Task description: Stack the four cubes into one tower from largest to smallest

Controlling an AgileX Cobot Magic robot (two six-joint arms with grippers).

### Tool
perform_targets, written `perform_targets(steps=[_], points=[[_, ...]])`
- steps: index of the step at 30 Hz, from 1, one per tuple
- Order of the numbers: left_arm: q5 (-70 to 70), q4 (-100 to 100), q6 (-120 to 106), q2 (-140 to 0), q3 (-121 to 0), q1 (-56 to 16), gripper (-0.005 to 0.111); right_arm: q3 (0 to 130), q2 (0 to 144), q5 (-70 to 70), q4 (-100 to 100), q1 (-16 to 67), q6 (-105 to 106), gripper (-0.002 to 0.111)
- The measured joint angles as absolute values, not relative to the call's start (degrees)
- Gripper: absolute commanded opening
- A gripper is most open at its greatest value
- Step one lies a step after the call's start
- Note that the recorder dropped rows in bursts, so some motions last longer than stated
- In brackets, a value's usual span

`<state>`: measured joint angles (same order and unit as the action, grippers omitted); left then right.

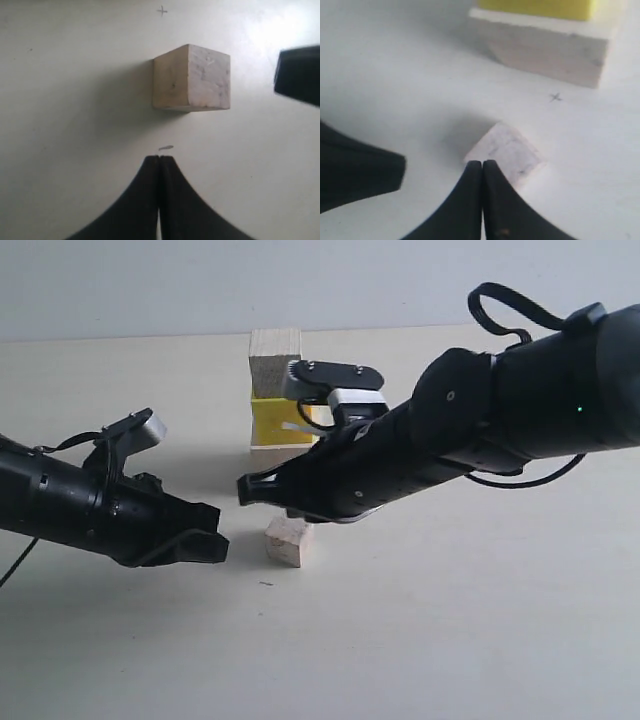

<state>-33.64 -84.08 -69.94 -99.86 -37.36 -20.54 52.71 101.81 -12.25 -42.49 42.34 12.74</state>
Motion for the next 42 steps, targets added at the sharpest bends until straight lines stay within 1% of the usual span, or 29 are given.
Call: perform_targets(steps=[5, 16, 28, 36, 42], points=[[-31.83, -84.08, -69.83, -96.79, -35.16, -20.54, 0.000, 52.71, 102.97, -12.15, -39.42, 38.99, 10.25, 0.000], [-31.81, -80.01, -65.39, -84.65, -33.59, -20.54, 0.000, 52.71, 109.71, -10.77, -38.90, 38.82, 9.90, 0.000], [-31.81, -78.25, -64.03, -80.01, -33.59, -20.54, 0.000, 58.27, 109.94, -10.99, -42.01, 45.64, 9.90, 0.000], [-31.32, -73.40, -59.90, -77.22, -33.59, -20.54, 0.000, 60.03, 110.80, -12.96, -43.53, 47.30, 9.82, 0.000], [-30.40, -67.57, -54.79, -75.09, -33.59, -20.54, 0.000, 60.03, 105.72, -13.06, -43.53, 47.11, 9.82, 0.000]])
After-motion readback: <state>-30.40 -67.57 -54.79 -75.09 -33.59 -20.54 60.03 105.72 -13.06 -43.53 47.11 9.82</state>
